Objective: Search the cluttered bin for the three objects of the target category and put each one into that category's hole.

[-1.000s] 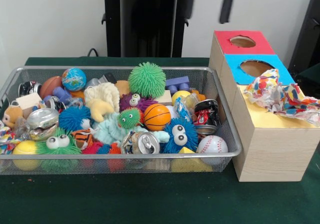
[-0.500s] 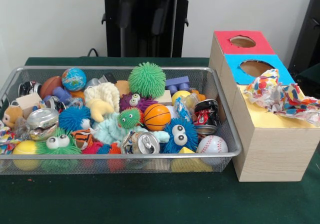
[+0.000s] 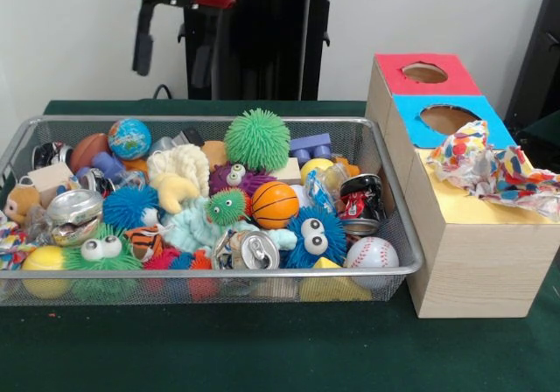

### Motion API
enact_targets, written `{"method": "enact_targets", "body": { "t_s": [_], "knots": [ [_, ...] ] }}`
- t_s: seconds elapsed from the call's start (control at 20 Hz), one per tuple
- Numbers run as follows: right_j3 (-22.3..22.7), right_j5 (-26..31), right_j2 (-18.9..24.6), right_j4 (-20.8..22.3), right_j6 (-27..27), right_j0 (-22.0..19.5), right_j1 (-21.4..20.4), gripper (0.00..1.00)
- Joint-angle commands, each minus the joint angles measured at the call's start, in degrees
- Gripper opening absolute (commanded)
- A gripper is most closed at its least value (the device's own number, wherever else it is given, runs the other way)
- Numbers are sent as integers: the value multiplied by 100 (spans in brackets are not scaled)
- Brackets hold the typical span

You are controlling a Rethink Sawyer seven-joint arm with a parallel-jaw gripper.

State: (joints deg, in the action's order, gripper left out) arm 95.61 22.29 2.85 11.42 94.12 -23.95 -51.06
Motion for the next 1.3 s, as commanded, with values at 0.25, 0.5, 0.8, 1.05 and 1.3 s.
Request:
{"method": "enact_targets", "body": {
  "t_s": [0.25, 0.5, 0.8, 1.05, 1.3],
  "knots": [
    [289, -128, 1354, 1124, -1266, -788, 351, 100],
    [135, -156, 1580, 1569, -1182, -1026, 506, 100],
    [-131, -224, 1700, 2114, -1087, -1196, 763, 100],
    [-262, -343, 1951, 2495, -1092, -1450, 971, 100],
    [-398, -92, 2408, 2659, -1341, -1845, 1080, 100]
  ]
}}
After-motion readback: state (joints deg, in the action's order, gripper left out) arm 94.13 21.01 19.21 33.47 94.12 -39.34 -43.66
